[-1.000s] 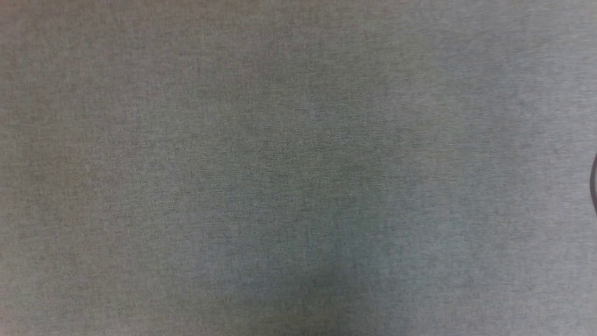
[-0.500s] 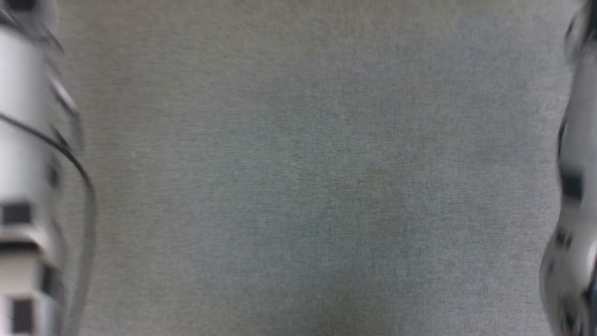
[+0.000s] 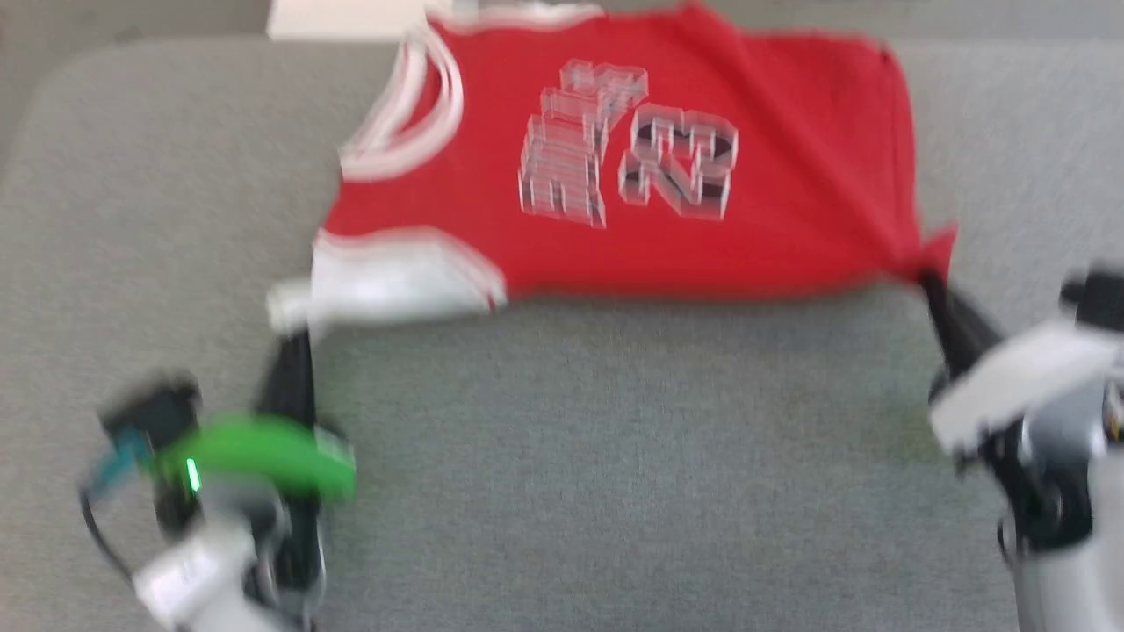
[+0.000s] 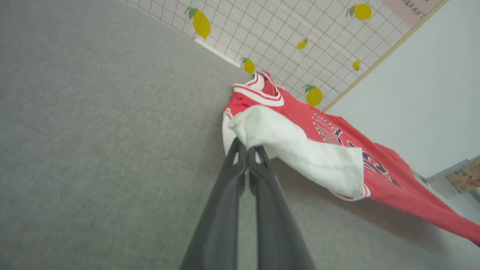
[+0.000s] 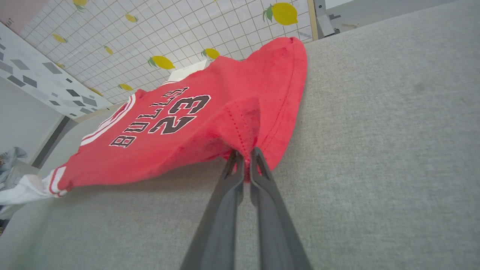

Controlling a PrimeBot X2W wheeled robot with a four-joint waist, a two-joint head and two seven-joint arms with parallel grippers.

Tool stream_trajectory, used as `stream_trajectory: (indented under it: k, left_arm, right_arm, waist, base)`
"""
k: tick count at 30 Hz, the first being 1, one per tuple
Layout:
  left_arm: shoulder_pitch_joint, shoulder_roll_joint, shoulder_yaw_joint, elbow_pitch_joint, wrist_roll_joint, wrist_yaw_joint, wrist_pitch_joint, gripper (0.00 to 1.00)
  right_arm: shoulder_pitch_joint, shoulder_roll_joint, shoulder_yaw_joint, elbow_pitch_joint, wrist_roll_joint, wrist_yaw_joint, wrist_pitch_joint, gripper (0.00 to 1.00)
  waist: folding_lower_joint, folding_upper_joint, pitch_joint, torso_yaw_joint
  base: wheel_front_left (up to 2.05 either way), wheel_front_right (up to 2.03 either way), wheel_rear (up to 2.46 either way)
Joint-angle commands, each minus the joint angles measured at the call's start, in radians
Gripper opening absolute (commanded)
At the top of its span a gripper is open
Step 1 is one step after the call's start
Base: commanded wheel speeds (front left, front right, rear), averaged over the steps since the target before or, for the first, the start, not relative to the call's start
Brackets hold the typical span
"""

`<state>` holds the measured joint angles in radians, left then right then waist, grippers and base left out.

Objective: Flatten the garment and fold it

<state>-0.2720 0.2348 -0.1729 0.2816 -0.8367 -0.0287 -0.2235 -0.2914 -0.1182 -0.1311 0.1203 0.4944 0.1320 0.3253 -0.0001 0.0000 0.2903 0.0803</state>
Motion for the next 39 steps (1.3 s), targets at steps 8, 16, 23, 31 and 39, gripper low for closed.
stream_trajectory:
  k: [8,16,23,31,39]
  left_arm:
    - [0.358,0.045,-0.05,-0.14,0.003,0.157,0.176,0.0]
    - [0.551,0.132,-0.104,-0.269,-0.03,0.273,0.443,0.0]
    - [0.641,0.178,-0.099,-0.411,-0.07,0.348,0.569,0.0]
    - [0.523,0.186,-0.04,-0.562,-0.032,0.312,0.469,0.0]
    - [0.291,0.182,-0.066,-0.486,0.043,0.238,0.401,0.0]
  right_arm:
    - [0.251,-0.021,-0.018,-0.05,0.003,-0.001,0.068,0.0]
    - [0.435,-0.079,0.006,-0.129,0.015,-0.001,0.24,0.0]
    - [0.507,-0.112,0.006,-0.177,0.009,-0.001,0.371,0.0]
    - [0.438,-0.091,-0.022,-0.242,-0.027,-0.001,0.36,0.0]
    - [0.334,-0.066,-0.04,-0.252,-0.084,-0.001,0.396,0.0]
  waist:
    - [0.0001,0.0,-0.203,0.022]
    - [0.0001,0.0,-0.254,0.014]
    - [0.0001,0.0,-0.255,0.007]
    - [0.0001,0.0,-0.213,-0.001]
    - [0.0001,0.0,-0.122,-0.002]
  base:
    - [0.0,0.0,0.0]
    - [0.0,0.0,0.0]
    - [0.0,0.0,0.0]
    - [0.0,0.0,0.0]
    - [0.0,0.0,0.0]
